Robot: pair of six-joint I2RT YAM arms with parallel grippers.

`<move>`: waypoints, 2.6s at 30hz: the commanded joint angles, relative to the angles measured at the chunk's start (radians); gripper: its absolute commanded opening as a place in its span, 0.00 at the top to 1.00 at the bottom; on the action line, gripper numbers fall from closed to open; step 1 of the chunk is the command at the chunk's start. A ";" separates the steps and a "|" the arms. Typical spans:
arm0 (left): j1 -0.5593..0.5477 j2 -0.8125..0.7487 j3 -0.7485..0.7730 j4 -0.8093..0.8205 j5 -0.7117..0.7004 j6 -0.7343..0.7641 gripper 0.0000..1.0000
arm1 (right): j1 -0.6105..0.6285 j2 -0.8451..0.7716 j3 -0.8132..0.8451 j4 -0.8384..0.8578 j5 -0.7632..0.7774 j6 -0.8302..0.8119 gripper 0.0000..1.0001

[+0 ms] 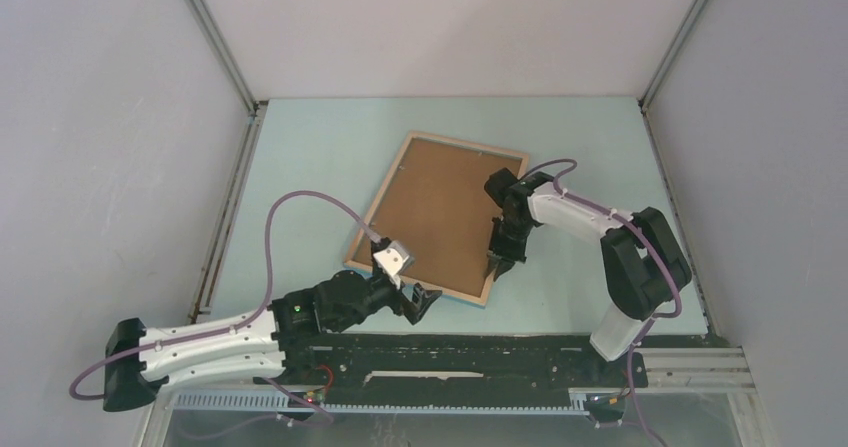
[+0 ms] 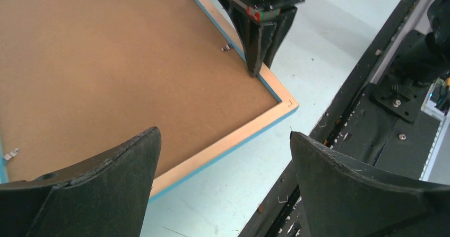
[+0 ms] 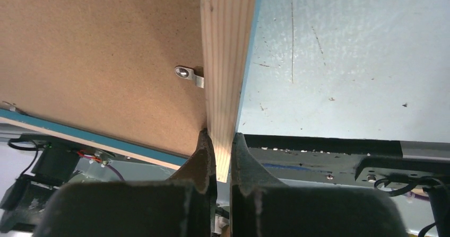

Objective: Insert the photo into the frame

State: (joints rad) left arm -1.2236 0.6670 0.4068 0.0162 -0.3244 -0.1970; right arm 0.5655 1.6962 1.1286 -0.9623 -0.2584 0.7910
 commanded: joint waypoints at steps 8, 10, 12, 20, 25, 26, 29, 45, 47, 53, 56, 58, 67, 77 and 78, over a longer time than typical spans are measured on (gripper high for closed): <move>-0.030 0.153 -0.055 0.249 0.132 0.207 0.08 | -0.079 -0.071 0.075 -0.045 -0.119 -0.027 1.00; -0.064 0.195 -0.071 0.285 0.118 0.274 0.06 | -0.088 -0.072 0.074 -0.057 -0.120 -0.034 1.00; -0.100 0.258 -0.056 0.293 0.083 0.329 0.02 | -0.099 -0.065 0.075 -0.076 -0.125 -0.041 1.00; -0.254 0.542 -0.026 0.523 -0.170 0.583 0.00 | -0.143 -0.038 0.092 -0.125 -0.154 -0.082 1.00; -0.332 0.718 0.061 0.646 -0.383 0.771 0.02 | -0.144 -0.035 0.095 -0.121 -0.171 -0.085 1.00; -0.333 0.738 0.075 0.657 -0.390 0.786 0.03 | -0.143 -0.034 0.095 -0.119 -0.173 -0.085 1.00; -0.332 0.813 0.109 0.689 -0.423 0.839 0.03 | -0.147 -0.031 0.094 -0.121 -0.187 -0.089 1.00; -0.306 1.083 0.284 0.760 -0.620 1.044 0.29 | -0.181 -0.057 0.077 -0.144 -0.205 -0.103 1.00; -0.294 1.103 0.302 0.760 -0.637 1.067 0.29 | -0.182 -0.057 0.070 -0.142 -0.209 -0.102 1.00; -0.271 1.160 0.340 0.765 -0.638 1.145 0.23 | -0.184 -0.063 0.065 -0.145 -0.234 -0.099 1.00; -0.257 1.154 0.354 0.768 -0.642 1.147 0.32 | -0.187 -0.074 0.066 -0.148 -0.231 -0.099 1.00; -0.255 1.137 0.361 0.768 -0.643 1.152 0.49 | -0.186 -0.080 0.066 -0.148 -0.226 -0.102 1.00; -0.260 1.040 0.330 0.768 -0.620 1.172 0.92 | -0.196 -0.131 0.060 -0.103 -0.237 -0.158 0.94; -0.262 0.926 0.320 0.799 -0.604 1.109 1.00 | -0.273 -0.356 0.101 -0.026 -0.106 -0.315 0.05; -0.262 0.912 0.318 0.797 -0.599 1.100 1.00 | -0.272 -0.403 0.116 -0.025 -0.057 -0.335 0.03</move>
State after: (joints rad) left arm -1.4849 1.6875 0.7151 0.6968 -0.9134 0.9760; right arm 0.3111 1.4254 1.1767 -1.0111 -0.4316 0.5560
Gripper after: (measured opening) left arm 0.240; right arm 0.928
